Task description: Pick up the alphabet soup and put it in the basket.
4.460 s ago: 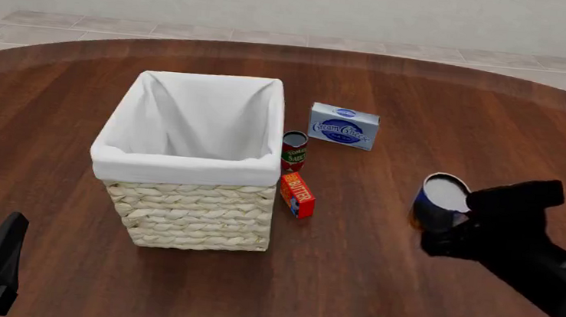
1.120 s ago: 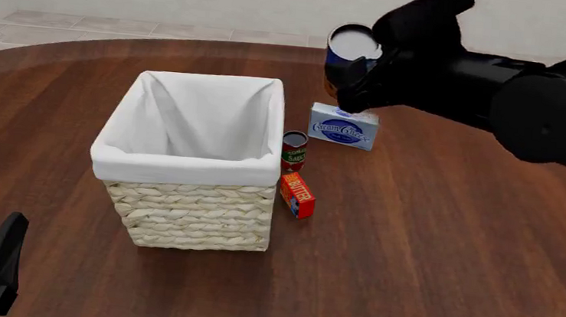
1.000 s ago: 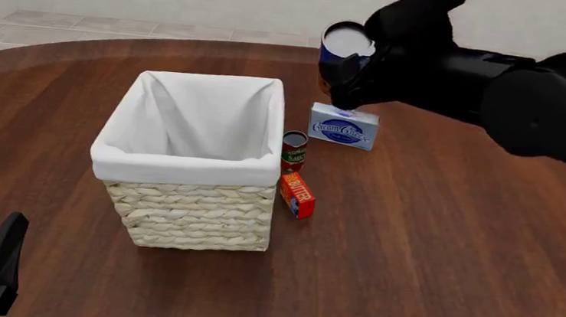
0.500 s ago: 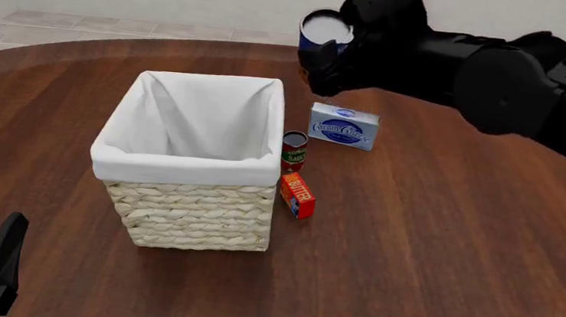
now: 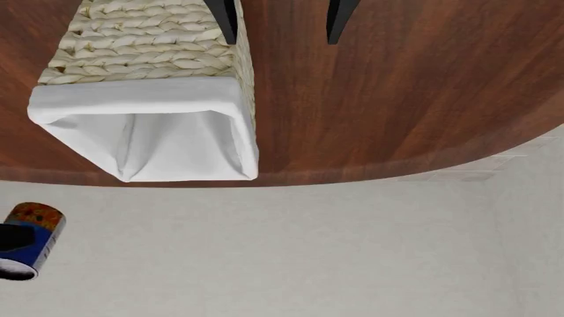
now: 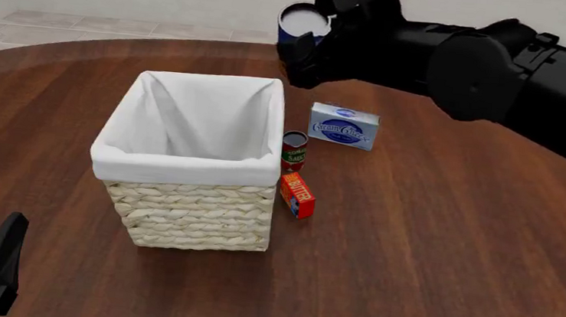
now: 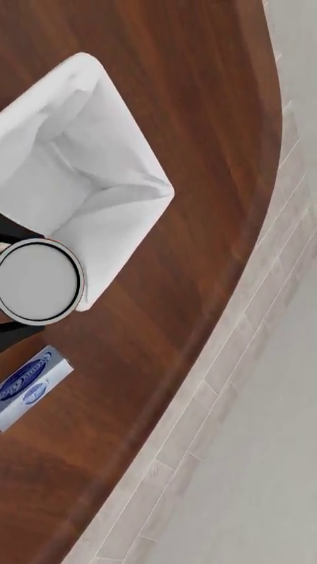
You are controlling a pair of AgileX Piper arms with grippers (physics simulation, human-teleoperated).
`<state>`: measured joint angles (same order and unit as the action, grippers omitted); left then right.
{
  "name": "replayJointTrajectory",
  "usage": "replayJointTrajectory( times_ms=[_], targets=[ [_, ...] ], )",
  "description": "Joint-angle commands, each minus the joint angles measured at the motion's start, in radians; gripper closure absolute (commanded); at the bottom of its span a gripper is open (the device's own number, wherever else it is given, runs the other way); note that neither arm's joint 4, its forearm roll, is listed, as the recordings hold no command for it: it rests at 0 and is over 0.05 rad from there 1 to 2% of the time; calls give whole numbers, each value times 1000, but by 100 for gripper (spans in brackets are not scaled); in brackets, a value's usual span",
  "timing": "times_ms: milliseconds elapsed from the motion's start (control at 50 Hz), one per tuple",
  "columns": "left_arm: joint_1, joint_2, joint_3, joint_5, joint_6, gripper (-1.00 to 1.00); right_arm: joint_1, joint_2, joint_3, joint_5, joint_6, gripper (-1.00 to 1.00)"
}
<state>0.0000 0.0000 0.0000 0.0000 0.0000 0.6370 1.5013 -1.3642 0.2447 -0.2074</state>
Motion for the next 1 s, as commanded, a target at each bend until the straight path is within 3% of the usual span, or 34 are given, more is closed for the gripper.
replayJointTrajectory(
  times_ms=[20,1000],
  targets=[
    [0,0,0,0,0,-100,20,14,-49,3,30,100],
    [0,0,0,0,0,-100,95,114,-141,7,43,100]
  ],
)
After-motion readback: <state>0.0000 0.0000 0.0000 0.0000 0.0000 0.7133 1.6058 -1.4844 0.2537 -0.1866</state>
